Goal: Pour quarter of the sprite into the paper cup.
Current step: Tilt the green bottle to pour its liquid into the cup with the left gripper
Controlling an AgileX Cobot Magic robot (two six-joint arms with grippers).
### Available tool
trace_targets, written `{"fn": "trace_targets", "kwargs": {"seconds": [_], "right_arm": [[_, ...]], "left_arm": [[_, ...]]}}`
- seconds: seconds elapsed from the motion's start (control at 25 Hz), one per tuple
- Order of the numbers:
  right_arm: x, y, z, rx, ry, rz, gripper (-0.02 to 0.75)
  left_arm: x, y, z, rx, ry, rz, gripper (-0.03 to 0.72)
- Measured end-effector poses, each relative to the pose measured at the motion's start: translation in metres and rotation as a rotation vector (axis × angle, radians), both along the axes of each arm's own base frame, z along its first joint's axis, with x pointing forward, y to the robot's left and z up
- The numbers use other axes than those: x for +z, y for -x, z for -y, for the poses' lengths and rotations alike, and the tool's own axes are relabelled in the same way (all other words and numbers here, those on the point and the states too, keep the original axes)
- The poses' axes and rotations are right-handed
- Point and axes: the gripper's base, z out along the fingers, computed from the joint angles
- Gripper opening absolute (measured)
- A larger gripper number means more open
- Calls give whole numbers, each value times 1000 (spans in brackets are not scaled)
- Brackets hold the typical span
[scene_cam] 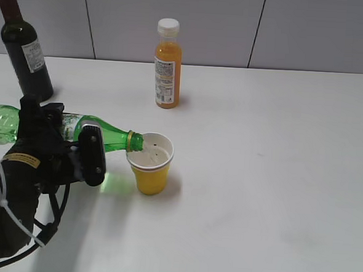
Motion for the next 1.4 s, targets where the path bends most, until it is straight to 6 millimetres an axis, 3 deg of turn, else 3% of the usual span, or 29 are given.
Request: {"fn": "trace_targets", "kwargs": {"seconds": [0.56,0.8,1.12,1.4], "right_arm": [[0,0,0,0,0,0,592],[0,0,0,0,0,0,592],[0,0,0,0,0,0,592],[0,0,0,0,0,0,592]], "left_arm": [[0,0,0,1,0,0,472],[0,0,2,5,81,19,472],[3,-1,5,32,317,68,472],[26,-2,8,56,639,161,472]]}}
